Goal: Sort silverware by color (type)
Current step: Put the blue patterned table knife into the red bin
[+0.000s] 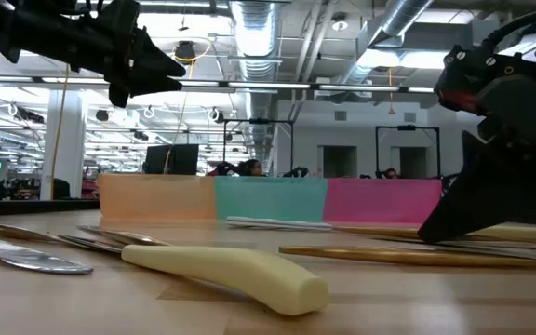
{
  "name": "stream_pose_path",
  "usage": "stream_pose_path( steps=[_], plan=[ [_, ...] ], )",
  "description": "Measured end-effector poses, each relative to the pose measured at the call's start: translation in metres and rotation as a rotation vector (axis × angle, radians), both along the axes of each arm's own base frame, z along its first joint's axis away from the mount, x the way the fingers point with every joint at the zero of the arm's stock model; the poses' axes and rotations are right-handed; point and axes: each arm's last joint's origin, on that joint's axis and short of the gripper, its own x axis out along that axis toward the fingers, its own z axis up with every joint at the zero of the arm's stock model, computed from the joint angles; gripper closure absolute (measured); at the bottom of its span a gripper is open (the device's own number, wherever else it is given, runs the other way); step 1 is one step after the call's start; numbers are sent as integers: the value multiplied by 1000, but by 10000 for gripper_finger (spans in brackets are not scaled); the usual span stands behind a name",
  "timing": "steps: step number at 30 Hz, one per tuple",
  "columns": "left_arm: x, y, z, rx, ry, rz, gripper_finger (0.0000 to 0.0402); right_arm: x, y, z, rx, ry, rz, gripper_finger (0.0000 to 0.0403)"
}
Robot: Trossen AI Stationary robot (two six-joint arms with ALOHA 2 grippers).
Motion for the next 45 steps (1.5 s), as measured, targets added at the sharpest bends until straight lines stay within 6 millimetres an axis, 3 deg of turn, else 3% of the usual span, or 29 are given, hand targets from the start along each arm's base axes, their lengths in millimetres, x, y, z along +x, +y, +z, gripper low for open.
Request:
stream_pose_path(
  steps=[6,13,18,25,32,37,45],
  plan=[
    [-2,10,0,22,16,76,233,1,-5,3,-23,14,8,217],
    [1,48,15,-43,253,261,233,9,-16,3,-39,30,-10,217],
    [18,79,20,-77,432,300,233,15,-26,3,-55,41,-29,217],
    [43,123,-22,-211,670,335,233,16,-28,3,-77,57,-9,217],
    [50,145,-69,-335,830,317,233,16,-28,3,-80,59,-5,217],
    [52,147,-84,-371,877,304,233,17,-28,3,-84,62,1,217],
    [52,149,-88,-376,884,349,253,16,-28,3,-85,63,3,217]
  ],
)
